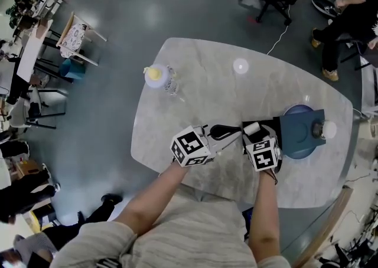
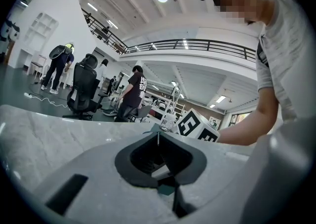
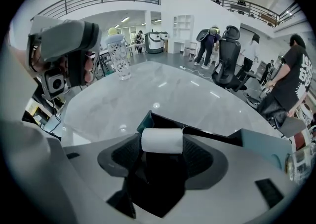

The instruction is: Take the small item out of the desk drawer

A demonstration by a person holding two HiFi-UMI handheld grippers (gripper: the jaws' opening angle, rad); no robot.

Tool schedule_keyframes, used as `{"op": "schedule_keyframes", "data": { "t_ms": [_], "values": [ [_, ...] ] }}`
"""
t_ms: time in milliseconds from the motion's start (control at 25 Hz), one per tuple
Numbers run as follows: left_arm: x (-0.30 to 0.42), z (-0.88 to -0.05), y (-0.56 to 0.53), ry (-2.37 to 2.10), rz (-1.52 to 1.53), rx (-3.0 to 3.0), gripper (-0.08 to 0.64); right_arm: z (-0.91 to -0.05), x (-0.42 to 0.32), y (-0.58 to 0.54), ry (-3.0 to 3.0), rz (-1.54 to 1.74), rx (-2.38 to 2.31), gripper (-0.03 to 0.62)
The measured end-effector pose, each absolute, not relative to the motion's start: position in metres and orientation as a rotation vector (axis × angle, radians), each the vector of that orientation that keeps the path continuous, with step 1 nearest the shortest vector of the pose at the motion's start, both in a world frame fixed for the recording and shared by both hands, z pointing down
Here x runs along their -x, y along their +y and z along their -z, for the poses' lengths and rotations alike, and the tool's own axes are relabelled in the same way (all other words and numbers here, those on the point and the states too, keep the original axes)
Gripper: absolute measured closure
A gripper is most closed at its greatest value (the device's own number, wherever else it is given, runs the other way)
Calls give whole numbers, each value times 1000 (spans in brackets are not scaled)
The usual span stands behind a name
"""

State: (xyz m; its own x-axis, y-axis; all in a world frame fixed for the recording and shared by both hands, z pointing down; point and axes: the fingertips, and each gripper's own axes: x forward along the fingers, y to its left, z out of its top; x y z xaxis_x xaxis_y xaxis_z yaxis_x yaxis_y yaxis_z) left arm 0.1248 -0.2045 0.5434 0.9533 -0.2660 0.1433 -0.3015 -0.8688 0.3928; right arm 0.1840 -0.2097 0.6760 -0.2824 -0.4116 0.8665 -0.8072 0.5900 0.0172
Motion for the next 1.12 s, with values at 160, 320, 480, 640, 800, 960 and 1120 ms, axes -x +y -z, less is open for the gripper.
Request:
{"op": "schedule_keyframes", "data": {
  "t_ms": [160,320,480,640,800,960,1120],
  "values": [
    [-125,-543,-206,-407,-115,-2684,540,-681,-186,-211,-1878,-543,-975,354],
    [-124,-542,-205,-399,-117,-2686,540,-686,-185,-210,-1855,-519,-967,354],
    [-121,-541,-204,-396,-118,-2689,540,-687,-184,-210,-1858,-512,-983,354],
    [-120,-540,-204,-394,-121,-2690,540,-688,-184,-215,-1879,-495,-996,353],
    [-119,-537,-203,-389,-125,-2695,540,-687,-186,-212,-1869,-525,-1028,353],
    [-116,-536,-201,-388,-133,-2698,540,-686,-191,-209,-1856,-541,-1067,354],
    [-115,-534,-201,-380,-134,-2705,540,-680,-197,-209,-1855,-545,-1115,354]
  ]
}}
